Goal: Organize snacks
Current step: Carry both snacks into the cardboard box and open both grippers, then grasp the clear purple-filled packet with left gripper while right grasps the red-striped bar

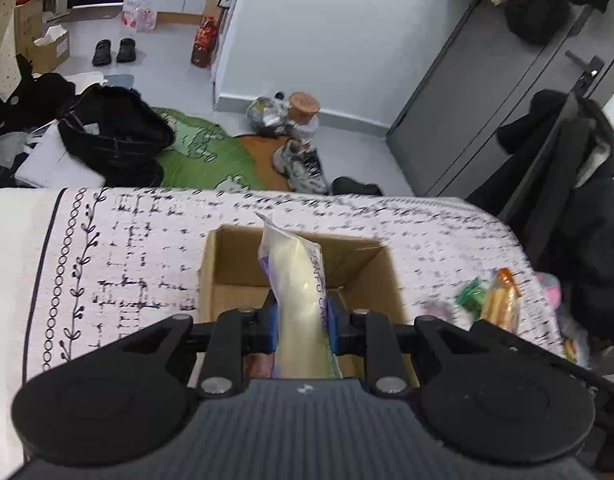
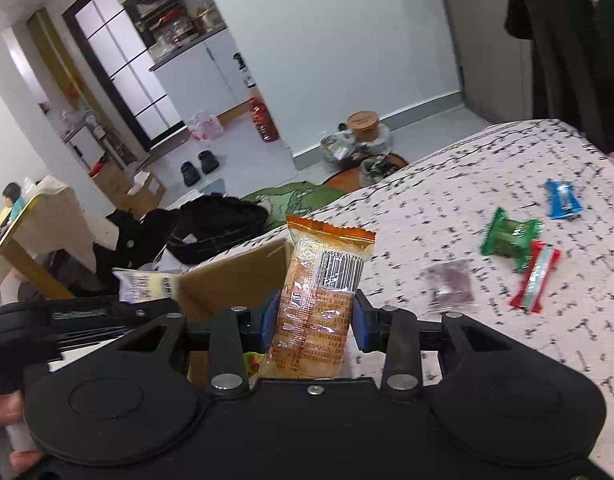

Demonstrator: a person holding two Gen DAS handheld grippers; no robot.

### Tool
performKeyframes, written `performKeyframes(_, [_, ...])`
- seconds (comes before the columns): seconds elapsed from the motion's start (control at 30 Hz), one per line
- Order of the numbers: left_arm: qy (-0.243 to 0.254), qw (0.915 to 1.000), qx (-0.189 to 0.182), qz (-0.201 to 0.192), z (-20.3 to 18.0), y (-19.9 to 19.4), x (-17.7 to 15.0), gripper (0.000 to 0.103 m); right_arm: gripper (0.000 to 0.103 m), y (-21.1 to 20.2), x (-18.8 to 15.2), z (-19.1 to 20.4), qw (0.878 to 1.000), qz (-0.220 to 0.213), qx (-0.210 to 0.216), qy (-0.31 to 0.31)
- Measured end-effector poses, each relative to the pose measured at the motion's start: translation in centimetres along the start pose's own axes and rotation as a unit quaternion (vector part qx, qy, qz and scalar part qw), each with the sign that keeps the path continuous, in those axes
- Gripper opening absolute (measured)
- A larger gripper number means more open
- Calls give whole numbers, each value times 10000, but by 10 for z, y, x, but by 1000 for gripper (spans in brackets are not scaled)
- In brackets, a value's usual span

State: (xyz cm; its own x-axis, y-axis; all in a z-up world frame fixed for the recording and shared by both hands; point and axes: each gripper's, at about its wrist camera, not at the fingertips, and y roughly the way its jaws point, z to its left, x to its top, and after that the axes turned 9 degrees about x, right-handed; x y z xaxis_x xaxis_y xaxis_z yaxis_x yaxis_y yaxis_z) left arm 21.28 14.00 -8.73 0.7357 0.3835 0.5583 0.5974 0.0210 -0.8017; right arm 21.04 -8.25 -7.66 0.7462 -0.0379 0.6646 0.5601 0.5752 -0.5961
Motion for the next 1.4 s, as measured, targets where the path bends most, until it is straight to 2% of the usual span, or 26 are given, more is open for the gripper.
performKeyframes(0.13, [126,9998,118,14,2,9,0,23,37,12,-3,6,9998,144,58,-82])
performKeyframes(0.3, [-5,9995,314,42,5,13,4,25,37,21,1,15,9996,192,139,-151])
performKeyframes(0.43, [-54,9996,262,-44,3,8,8,30,37,32,3,22,9989,252,304,-251])
performKeyframes(0.5, [-105,9995,301,-75,2,5,7,35,39,34,5,25,9984,243,382,-344])
performKeyframes(0.53, [-132,9994,320,-95,2,4,7,41,39,33,6,26,9984,208,373,-379])
performKeyframes(0.6, [-162,9992,347,-119,2,1,6,49,48,30,7,24,9986,151,329,-375])
performKeyframes(0.63, [-148,9992,349,-134,0,-1,5,53,48,27,7,21,9989,131,292,-346])
performKeyframes(0.7, [-120,9991,359,-164,-4,-4,3,64,48,24,6,14,9992,174,213,-304])
performKeyframes(0.77, [-192,9986,450,-211,-8,-7,0,79,48,17,6,7,9993,180,148,-296])
performKeyframes(0.97, [-232,9975,578,-348,-27,-11,-4,84,49,-2,3,-20,9997,168,-167,-35])
performKeyframes(1.1, [-85,9973,584,-433,-45,-12,-9,88,54,-16,2,-34,9994,120,-338,26])
performKeyframes(1.23, [73,9981,440,-435,-66,-13,-12,88,56,-31,3,-55,9984,37,-513,231])
performKeyframes(1.4, [288,9983,255,-428,-94,-10,-16,88,63,-44,3,-80,9960,-81,-792,411])
